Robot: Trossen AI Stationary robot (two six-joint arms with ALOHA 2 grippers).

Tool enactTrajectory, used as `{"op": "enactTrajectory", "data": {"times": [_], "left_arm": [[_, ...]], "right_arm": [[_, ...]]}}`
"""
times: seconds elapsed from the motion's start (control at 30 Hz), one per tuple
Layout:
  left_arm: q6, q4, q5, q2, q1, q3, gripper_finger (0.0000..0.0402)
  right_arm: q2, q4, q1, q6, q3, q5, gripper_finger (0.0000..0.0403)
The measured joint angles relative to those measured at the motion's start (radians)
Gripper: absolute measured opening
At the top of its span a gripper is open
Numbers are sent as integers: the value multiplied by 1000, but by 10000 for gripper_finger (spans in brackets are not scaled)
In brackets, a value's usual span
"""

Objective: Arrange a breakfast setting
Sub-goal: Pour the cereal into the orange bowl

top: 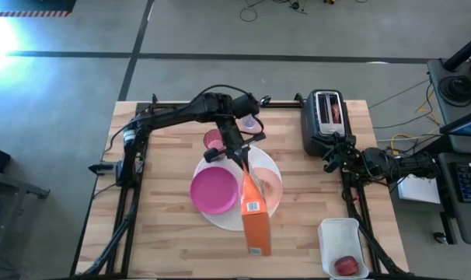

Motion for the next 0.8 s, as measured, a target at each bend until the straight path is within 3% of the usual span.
{"op": "enactTrajectory", "data": {"times": [0.8], "left_arm": [[-98,-1,51,1,7,-3,0]], "right_arm": [[0,0,0,0,0,0,91]]}}
